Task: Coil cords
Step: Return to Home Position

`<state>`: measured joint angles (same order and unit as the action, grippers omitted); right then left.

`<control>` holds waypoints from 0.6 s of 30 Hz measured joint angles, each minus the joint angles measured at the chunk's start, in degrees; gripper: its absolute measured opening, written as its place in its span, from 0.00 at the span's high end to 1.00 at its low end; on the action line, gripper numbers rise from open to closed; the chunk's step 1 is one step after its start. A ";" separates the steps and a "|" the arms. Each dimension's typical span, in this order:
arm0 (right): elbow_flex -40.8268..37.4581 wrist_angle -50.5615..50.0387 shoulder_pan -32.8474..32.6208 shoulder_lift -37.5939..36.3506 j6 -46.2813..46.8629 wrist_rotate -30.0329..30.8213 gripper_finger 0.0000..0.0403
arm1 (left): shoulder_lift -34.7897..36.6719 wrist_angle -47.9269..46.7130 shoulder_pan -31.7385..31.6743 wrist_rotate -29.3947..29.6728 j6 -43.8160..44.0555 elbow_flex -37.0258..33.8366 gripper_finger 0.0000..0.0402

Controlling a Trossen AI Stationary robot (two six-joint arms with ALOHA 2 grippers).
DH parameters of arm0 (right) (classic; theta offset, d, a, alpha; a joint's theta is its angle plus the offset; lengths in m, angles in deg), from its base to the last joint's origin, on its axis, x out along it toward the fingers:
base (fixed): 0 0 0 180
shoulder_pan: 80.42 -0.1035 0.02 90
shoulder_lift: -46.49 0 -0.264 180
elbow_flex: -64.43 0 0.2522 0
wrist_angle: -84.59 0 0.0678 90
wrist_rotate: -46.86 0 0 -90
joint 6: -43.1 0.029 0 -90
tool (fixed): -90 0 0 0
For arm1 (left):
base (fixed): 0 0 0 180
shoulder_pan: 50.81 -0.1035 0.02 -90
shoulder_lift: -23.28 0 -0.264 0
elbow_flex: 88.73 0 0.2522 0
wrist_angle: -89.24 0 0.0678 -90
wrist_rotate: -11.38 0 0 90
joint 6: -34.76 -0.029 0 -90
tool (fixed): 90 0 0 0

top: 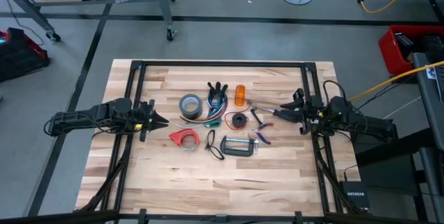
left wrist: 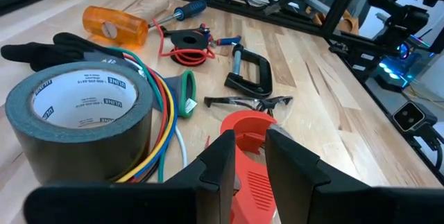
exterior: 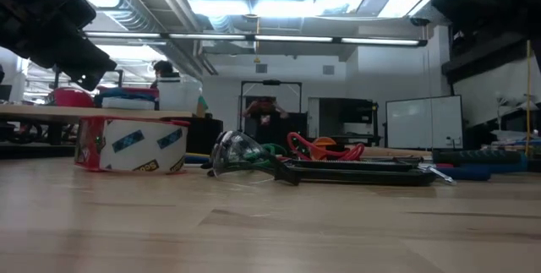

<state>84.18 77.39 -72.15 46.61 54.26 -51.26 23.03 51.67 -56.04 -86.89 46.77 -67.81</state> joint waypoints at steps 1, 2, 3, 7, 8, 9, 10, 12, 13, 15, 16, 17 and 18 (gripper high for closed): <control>-0.03 0.05 -0.02 0.01 0.00 -0.02 0.78 | 0.00 0.00 0.00 0.00 0.00 0.00 0.82; -0.06 0.32 0.00 0.00 0.00 -0.01 0.78 | 0.00 0.00 0.02 0.00 0.00 0.00 0.82; -0.06 0.44 0.00 -0.01 0.00 0.00 0.78 | 0.02 0.00 0.09 0.00 0.00 0.00 0.82; -0.08 -1.35 0.00 0.02 0.00 -0.01 0.78 | 0.00 0.00 1.31 0.00 0.00 -0.02 0.82; -0.08 -1.39 -0.01 0.01 0.00 -0.01 0.78 | 0.00 0.00 1.57 -0.01 0.00 -0.02 0.82; -0.08 -1.47 0.00 -0.02 0.00 0.00 0.78 | 0.00 0.00 1.63 -0.02 0.00 -0.02 0.82; -0.08 -1.87 0.00 -0.02 0.00 -0.01 0.78 | -0.01 0.00 1.63 -0.02 0.00 -0.02 0.82; -0.10 -2.69 -0.01 0.02 0.00 -0.01 0.78 | -0.13 0.00 1.62 -0.02 0.00 -0.02 0.82; -0.10 -2.68 -0.02 0.02 0.00 -0.02 0.78 | -0.13 0.00 1.62 0.00 0.00 -0.02 0.82; -0.10 -2.72 0.00 -0.02 0.00 0.00 0.78 | -0.13 0.00 1.62 -0.02 0.00 -0.02 0.82; -0.10 -3.20 0.00 0.00 0.00 -0.02 0.78 | -0.15 0.00 1.62 -0.02 0.00 -0.04 0.82; -0.10 -3.69 0.00 0.00 0.00 -0.02 0.78 | -0.15 0.00 1.62 -0.02 0.00 -0.04 0.82; -0.10 -3.97 0.00 0.00 0.01 -0.02 0.78 | -0.15 0.00 1.62 -0.02 0.00 -0.04 0.82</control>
